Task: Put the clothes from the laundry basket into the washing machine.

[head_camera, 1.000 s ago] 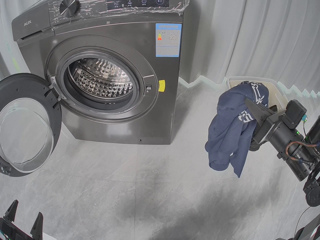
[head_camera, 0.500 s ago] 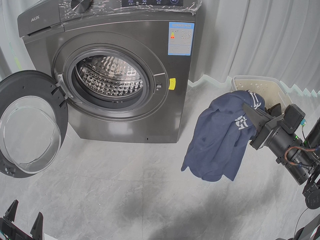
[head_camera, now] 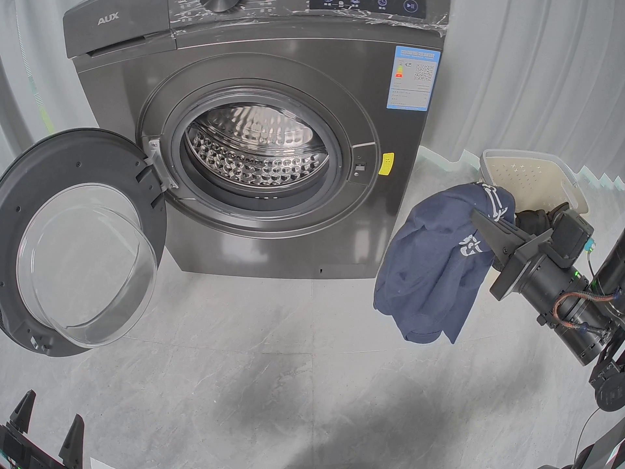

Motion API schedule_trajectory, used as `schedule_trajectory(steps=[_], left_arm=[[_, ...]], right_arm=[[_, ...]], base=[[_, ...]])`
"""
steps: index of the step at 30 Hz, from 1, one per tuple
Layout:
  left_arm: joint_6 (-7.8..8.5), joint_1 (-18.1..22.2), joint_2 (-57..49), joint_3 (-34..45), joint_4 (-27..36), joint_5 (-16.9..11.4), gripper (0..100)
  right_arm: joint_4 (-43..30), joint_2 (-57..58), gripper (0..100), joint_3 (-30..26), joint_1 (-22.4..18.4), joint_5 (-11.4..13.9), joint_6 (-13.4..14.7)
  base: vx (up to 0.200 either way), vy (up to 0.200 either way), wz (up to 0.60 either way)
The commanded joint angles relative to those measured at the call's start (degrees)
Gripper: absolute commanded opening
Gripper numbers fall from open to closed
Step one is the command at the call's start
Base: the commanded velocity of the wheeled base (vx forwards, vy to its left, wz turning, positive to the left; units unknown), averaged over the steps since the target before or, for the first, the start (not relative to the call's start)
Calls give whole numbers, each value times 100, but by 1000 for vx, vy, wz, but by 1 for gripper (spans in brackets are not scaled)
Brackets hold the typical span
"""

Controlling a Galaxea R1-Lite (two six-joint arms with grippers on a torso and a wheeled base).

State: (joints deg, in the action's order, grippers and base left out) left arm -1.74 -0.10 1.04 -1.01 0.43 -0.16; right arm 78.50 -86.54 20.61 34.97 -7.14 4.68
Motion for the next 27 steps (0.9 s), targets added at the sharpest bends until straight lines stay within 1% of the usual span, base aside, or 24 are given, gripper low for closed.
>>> schedule_trajectory(steps=[1, 8, 17, 27], left_arm=[[-1, 1, -95, 84, 1, -2, 100], [-1, 1, -95, 84, 1, -2, 100], [-1, 1, -95, 84, 1, -2, 100], [-1, 1, -95, 84, 1, -2, 100]], right_arm=[[8, -65, 0, 13, 1, -6, 6], [17, -117, 0, 22, 1, -6, 77], [25, -144, 0, 13, -8, -6, 77], [25, -144, 0, 13, -8, -6, 77]], base=[[0, 0, 0], [0, 0, 0], [0, 0, 0], [0, 200, 0]])
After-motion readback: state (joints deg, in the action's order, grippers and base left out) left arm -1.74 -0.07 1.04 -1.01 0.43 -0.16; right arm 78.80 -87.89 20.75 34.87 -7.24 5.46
